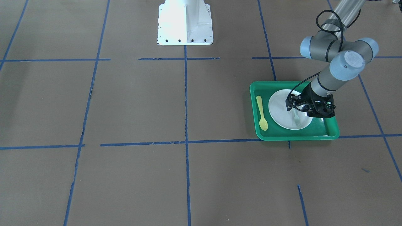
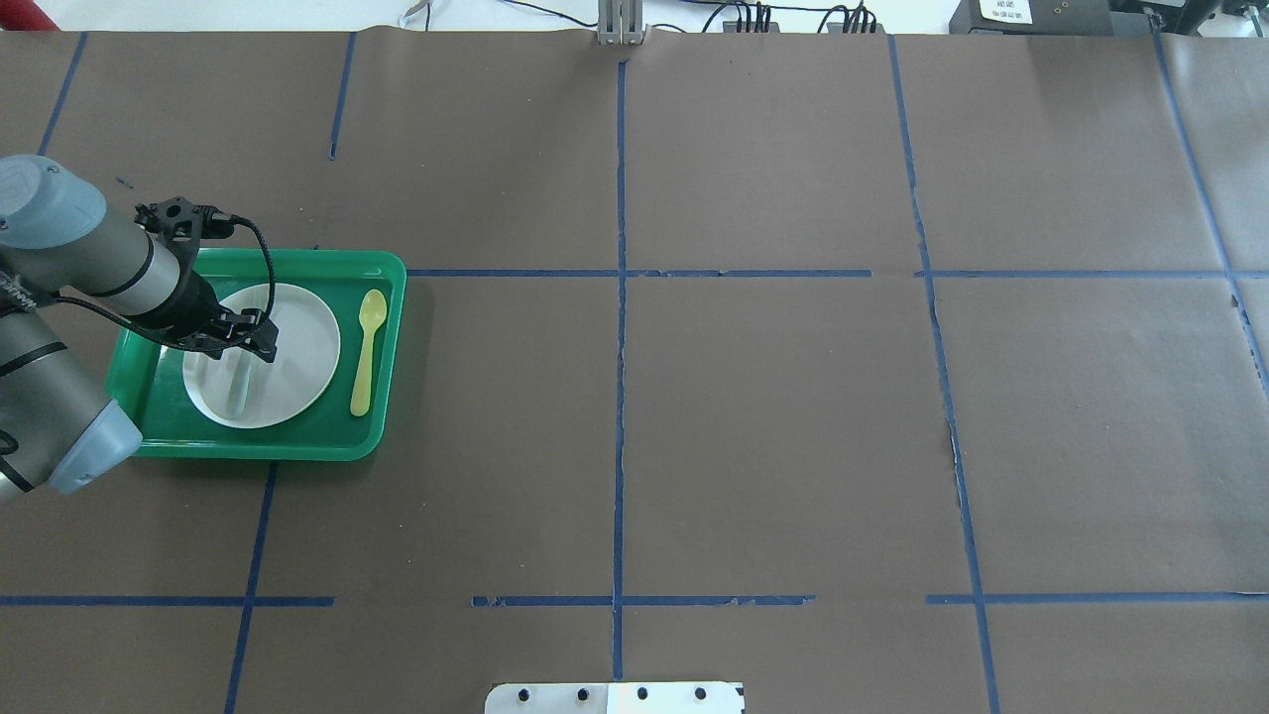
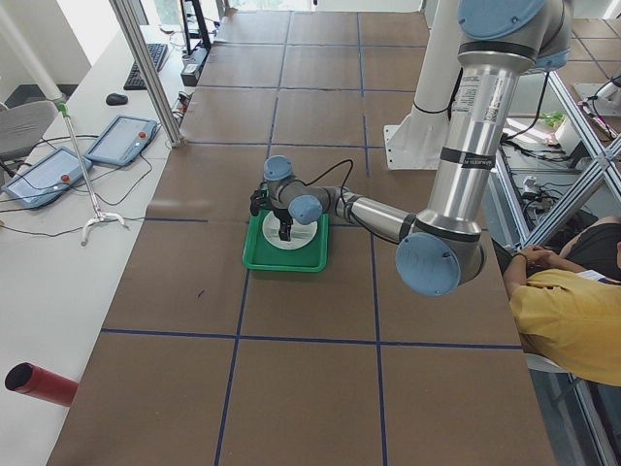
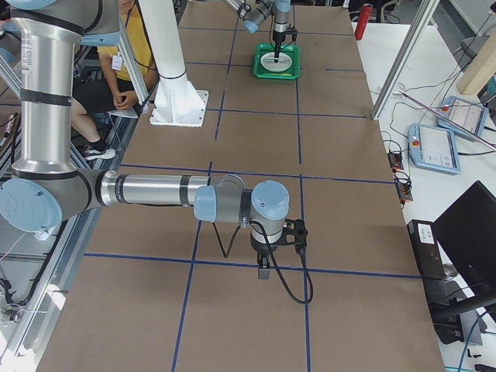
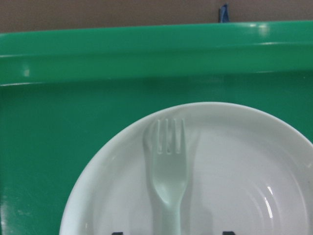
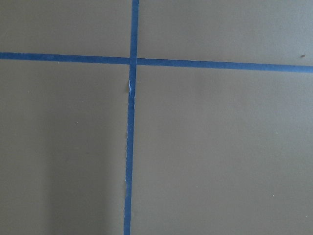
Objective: Place fork
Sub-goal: 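Lower the left gripper and close it on the white fork's handle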
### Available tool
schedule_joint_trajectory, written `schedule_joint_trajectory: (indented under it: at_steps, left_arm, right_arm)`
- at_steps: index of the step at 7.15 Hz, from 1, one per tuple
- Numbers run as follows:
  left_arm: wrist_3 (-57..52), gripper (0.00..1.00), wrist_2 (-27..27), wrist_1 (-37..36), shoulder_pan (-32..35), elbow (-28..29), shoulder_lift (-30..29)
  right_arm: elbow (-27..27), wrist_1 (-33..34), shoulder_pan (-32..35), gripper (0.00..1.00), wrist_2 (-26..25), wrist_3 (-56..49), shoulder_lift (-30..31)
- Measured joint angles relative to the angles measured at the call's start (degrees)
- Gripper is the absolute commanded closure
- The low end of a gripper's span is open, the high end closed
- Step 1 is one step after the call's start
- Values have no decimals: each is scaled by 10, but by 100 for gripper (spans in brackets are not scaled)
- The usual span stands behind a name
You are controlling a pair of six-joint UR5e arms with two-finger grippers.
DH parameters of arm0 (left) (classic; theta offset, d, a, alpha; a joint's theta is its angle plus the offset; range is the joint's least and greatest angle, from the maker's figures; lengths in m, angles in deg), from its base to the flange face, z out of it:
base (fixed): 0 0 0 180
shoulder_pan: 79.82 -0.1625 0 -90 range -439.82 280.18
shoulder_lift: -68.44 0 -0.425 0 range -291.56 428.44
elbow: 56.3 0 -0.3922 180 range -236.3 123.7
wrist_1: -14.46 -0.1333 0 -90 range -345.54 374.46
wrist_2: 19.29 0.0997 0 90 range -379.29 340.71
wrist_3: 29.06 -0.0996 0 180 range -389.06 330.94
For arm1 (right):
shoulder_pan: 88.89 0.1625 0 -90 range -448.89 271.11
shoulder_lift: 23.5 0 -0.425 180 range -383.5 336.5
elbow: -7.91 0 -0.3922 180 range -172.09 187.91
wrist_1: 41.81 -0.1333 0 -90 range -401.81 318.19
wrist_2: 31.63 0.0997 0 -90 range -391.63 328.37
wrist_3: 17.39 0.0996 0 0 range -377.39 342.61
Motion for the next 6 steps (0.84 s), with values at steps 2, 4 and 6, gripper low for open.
schedule_joint_trajectory:
  at_steps: [2,4,6]
  left_arm:
    - [-1,37,-1,0,-1,3,0]
    - [-1,60,-1,0,-1,4,0]
    - [-2,77,-1,0,-1,4,0]
  right_arm:
    - [0,0,0,0,0,-1,0]
    - [0,0,0,0,0,-1,0]
    - [0,0,0,0,0,0,0]
